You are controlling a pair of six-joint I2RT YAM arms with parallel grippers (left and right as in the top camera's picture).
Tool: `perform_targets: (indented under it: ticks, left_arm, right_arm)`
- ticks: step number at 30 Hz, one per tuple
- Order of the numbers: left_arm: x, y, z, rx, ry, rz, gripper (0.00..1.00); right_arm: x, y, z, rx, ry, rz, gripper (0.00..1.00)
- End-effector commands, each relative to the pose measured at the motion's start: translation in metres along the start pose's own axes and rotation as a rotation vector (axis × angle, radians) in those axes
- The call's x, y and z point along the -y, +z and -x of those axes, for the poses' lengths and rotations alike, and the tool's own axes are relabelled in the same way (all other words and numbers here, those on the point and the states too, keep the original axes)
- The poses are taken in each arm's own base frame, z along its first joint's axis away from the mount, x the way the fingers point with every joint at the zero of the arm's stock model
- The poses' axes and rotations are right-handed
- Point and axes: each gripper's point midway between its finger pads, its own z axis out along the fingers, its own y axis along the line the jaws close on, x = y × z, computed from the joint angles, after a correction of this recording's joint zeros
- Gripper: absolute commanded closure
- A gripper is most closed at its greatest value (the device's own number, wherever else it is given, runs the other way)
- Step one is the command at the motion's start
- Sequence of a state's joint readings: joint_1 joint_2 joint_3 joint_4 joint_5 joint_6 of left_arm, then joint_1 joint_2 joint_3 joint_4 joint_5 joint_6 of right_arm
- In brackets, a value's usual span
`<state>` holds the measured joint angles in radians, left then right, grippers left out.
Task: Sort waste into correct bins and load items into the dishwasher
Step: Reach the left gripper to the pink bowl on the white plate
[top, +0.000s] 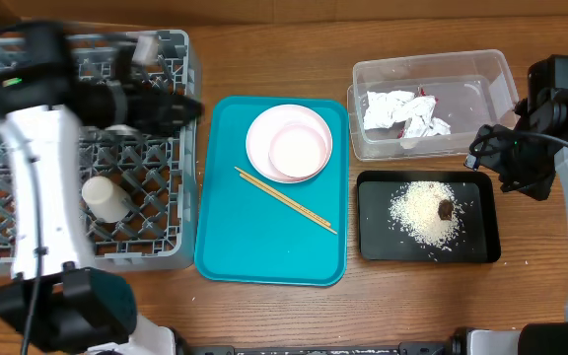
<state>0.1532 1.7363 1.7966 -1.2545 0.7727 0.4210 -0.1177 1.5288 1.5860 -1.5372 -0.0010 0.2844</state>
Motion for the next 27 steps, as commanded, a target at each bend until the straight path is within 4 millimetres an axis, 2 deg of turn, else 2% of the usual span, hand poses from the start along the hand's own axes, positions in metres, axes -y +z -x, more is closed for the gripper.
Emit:
perform_targets:
  ticks: [1,8,12,16,18,23,27]
  left_arm:
    - [0.014,0.03,-0.001,-0.115,0.065,0.145,0.0]
    - [0.075,0.106,-0.011,-0.259,0.315,0.166,0.0]
    - [0.09,0.143,-0.026,-0.34,0.384,0.165,0.0]
    - [0.09,0.179,-0.049,-0.441,0.412,0.17,0.0]
    - [0.086,0.194,-0.061,-0.49,0.413,0.174,0.04]
    - [0.072,0.225,-0.089,-0.595,0.391,0.167,0.21]
    - [0.06,0.24,-0.109,-0.668,0.364,0.163,0.33]
  right_arm:
    - [-0.002,-0.009,0.004,0.035,0.0,0.016,0.19]
    - [-0.002,-0.009,0.006,0.039,-0.001,0.018,0.18]
    - [-0.002,-0.009,0.006,0.039,-0.001,0.017,0.17]
    - [-0.002,-0.009,0.006,0.042,-0.001,0.015,0.15]
    - [-0.002,-0.009,0.006,0.043,-0.001,0.015,0.15]
    - [-0.002,-0.009,0.006,0.042,-0.001,0.015,0.15]
    - [-0.002,-0.009,0.006,0.042,-0.001,0.015,0.15]
